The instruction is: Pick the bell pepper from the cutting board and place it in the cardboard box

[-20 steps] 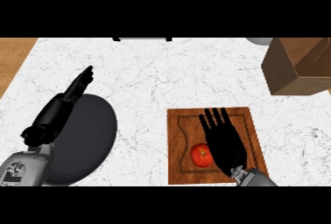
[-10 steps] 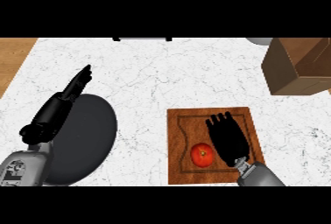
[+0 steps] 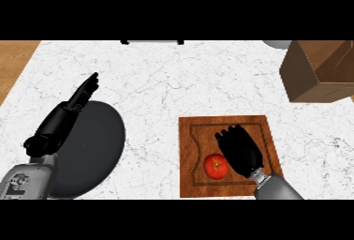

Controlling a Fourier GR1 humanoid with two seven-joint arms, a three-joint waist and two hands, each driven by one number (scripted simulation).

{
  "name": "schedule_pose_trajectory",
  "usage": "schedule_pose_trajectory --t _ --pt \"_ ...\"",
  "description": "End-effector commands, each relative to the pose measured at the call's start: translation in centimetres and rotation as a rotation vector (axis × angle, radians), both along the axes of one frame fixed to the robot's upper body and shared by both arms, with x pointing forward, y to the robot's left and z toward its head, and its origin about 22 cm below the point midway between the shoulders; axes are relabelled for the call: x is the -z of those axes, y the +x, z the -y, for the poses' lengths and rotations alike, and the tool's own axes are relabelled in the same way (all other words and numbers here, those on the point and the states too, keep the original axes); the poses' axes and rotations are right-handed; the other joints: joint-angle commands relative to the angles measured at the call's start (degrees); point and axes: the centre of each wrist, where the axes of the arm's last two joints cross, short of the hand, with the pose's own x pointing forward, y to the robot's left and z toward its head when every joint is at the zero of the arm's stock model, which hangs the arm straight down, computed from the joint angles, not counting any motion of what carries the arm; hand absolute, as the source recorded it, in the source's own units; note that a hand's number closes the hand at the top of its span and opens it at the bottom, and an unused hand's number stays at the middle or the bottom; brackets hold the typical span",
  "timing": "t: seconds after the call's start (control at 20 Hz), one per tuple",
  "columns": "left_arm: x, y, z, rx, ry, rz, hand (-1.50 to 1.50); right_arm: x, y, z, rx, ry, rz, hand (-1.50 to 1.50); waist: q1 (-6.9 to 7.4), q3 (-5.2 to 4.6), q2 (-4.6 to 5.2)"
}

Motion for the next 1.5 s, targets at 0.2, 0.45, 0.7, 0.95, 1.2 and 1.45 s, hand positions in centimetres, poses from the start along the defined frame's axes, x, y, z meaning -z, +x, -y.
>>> schedule_pose_trajectory --t 0.2,0.45,0.7,0.95,1.2,1.45 --pt "-0.3 0.1 0.3 -0.004 -0.004 -0.001 0.00 1.5 -4.4 2.4 -0.571 0.288 -0.373 1.50 0.40 0.30 0.61" --pt "-1.2 0.2 0.0 -0.014 0.000 0.013 0.00 -2.4 -3.2 9.2 -0.771 0.441 -0.288 1.50 -0.87 0.25 0.11" --pt "-0.6 -0.5 1.2 -0.030 -0.005 -0.026 0.00 -9.1 -1.6 14.4 -0.897 0.497 -0.131 1.50 -1.08 0.15 -0.12" --pt "-1.8 0.2 -1.7 -0.027 -0.001 -0.005 0.00 -12.6 -2.5 18.8 -0.822 0.671 -0.089 1.50 -1.49 0.08 -0.08" --pt "-1.5 0.2 0.2 -0.014 0.012 -0.001 0.00 -15.0 -0.2 21.2 -0.527 0.937 -0.024 1.50 -0.51 0.03 0.09" --pt "-0.3 -0.3 1.9 0.006 -0.002 0.005 0.00 -18.9 2.8 24.2 -0.309 1.010 0.030 1.50 0.77 0.03 0.30"
